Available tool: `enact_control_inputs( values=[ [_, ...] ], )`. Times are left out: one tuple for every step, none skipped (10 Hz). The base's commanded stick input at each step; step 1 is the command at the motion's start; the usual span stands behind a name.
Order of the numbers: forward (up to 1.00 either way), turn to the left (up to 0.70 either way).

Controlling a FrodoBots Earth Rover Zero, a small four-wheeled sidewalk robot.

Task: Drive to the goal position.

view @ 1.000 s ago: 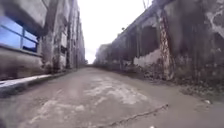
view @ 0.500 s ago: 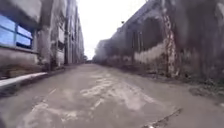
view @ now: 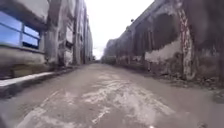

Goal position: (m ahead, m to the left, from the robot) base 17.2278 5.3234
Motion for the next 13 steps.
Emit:
enact_control_inputs(
  values=[
    [0.5,0.0],
    [0.5,0.0],
    [0.5,0.0],
    [0.5,0.0],
    [0.5,0.0],
    [0.5,0.0],
    [0.5,0.0],
    [0.5,0.0],
    [0.5,0.0],
    [0.5,0.0],
    [0.5,0.0],
    [0.5,0.0],
    [0.5,0.0]
  ],
)
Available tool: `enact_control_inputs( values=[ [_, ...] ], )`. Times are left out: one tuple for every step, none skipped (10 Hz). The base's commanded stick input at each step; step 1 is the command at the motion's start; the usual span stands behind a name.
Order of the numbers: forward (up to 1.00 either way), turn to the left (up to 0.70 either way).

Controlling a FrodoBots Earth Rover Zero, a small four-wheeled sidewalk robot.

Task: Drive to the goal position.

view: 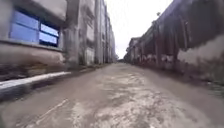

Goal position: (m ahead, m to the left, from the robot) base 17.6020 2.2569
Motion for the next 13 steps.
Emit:
enact_control_inputs(
  values=[
    [0.5,0.0],
    [0.5,0.0],
    [0.5,0.0],
    [0.5,0.0],
    [0.5,0.0],
    [0.5,0.0],
    [0.5,0.0],
    [0.5,0.0],
    [0.5,0.0],
    [0.5,0.0],
    [0.5,0.0],
    [0.5,0.0],
    [0.5,0.0]
  ],
)
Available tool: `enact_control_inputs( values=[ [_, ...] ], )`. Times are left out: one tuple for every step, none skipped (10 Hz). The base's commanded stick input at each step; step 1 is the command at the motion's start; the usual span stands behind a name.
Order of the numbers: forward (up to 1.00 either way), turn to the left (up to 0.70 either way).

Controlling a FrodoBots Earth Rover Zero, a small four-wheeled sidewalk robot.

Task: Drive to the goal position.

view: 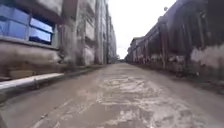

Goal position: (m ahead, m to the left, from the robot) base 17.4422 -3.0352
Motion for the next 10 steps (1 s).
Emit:
enact_control_inputs(
  values=[
    [0.5,0.0],
    [0.5,0.0],
    [0.5,0.0],
    [0.5,0.0],
    [0.5,0.0],
    [0.5,0.0],
    [0.5,0.0],
    [0.5,0.0],
    [0.5,0.0],
    [0.5,0.0]
  ],
)
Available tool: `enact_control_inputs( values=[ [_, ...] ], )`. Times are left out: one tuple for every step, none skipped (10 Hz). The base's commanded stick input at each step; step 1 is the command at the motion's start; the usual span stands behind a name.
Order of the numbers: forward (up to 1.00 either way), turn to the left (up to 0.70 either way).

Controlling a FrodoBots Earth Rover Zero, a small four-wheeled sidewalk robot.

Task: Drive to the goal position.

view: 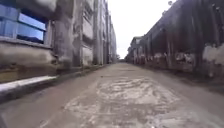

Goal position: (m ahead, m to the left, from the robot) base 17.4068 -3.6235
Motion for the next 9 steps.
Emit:
enact_control_inputs(
  values=[
    [0.5,0.0],
    [0.5,0.0],
    [0.5,0.0],
    [0.5,0.0],
    [0.5,0.0],
    [0.5,0.0],
    [0.5,0.0],
    [0.5,0.0],
    [0.5,0.0]
  ],
)
